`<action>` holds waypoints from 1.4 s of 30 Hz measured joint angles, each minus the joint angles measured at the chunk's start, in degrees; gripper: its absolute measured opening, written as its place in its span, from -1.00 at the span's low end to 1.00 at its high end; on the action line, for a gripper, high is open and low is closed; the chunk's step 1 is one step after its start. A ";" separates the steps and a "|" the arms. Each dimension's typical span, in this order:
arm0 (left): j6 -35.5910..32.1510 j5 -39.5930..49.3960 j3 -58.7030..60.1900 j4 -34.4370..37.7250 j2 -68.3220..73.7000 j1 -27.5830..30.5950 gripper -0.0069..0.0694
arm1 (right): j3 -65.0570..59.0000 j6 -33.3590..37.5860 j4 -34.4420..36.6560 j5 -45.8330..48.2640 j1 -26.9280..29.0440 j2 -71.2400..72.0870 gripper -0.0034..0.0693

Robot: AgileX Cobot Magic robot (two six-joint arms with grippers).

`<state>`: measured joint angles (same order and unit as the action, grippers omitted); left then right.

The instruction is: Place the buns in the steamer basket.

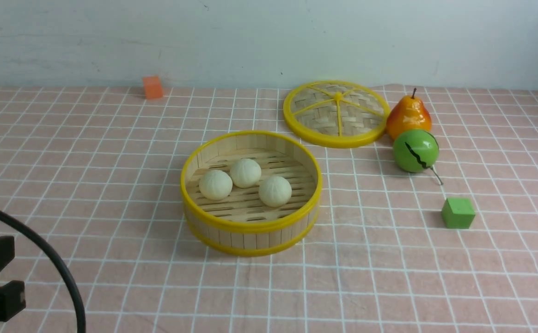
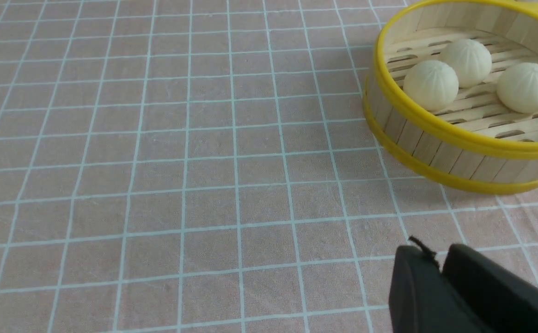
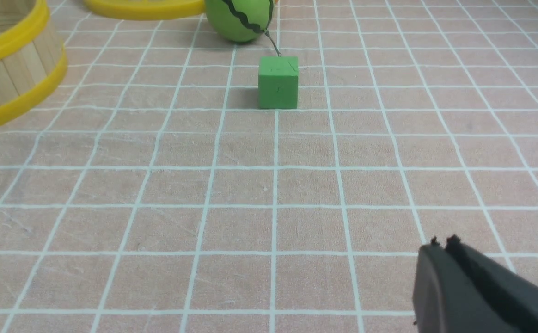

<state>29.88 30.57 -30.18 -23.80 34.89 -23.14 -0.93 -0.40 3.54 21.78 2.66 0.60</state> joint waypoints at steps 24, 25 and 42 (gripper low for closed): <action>-19.79 -11.84 29.58 21.27 -35.45 13.63 -0.85 | 0.00 0.00 0.06 0.07 0.01 0.00 -0.84; -19.22 -9.19 31.40 21.98 -35.46 13.69 -0.85 | 0.00 0.01 0.13 0.07 0.01 0.00 -0.84; -18.59 -6.75 31.82 22.34 -35.46 13.69 -0.85 | 0.00 0.40 0.17 0.07 0.01 0.00 -0.77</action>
<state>11.28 23.82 1.64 -1.46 -0.57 -9.44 -0.93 0.00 3.71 21.85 2.68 0.60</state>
